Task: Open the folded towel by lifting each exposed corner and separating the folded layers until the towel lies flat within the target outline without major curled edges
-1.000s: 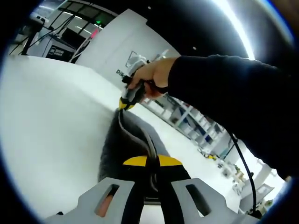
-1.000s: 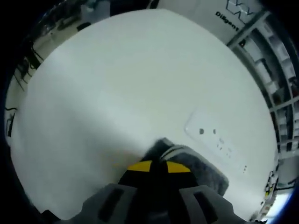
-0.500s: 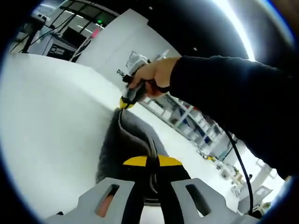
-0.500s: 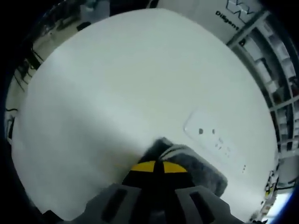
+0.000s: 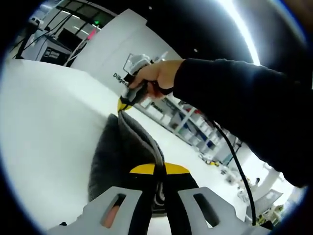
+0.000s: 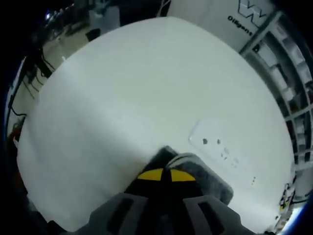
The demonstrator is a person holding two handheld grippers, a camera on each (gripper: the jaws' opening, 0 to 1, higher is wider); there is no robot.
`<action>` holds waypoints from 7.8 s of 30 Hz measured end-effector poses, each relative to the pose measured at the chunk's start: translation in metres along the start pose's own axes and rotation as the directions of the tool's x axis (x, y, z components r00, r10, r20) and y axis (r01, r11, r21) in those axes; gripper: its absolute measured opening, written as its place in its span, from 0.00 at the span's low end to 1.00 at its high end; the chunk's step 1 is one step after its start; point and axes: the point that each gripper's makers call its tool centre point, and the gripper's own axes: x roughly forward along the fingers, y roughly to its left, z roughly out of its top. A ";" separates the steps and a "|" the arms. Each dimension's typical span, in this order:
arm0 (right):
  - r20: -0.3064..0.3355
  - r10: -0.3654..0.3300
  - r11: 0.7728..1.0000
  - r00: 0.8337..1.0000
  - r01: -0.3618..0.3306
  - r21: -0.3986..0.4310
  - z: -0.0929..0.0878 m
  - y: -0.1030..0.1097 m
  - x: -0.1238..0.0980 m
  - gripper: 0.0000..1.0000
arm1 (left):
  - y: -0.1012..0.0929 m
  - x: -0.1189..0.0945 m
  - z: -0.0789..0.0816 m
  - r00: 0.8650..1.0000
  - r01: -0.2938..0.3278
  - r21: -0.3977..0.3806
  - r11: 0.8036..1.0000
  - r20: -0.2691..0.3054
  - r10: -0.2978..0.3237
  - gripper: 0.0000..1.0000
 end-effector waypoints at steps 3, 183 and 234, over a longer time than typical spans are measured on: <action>0.018 0.008 1.000 1.000 -0.008 -0.004 0.001 -0.002 -0.003 0.00 | -0.004 0.002 0.002 1.000 0.012 0.001 1.000 0.001 -0.012 0.03; 0.535 -0.238 0.961 0.811 0.276 0.009 -0.182 -0.282 -0.065 0.90 | -0.145 0.110 -0.126 0.980 0.134 0.942 0.309 -0.172 0.100 0.95; 0.578 -0.126 0.990 0.807 0.064 0.126 -0.186 -0.270 -0.051 0.70 | -0.171 0.095 -0.133 0.988 0.145 0.985 0.097 -0.149 0.038 0.54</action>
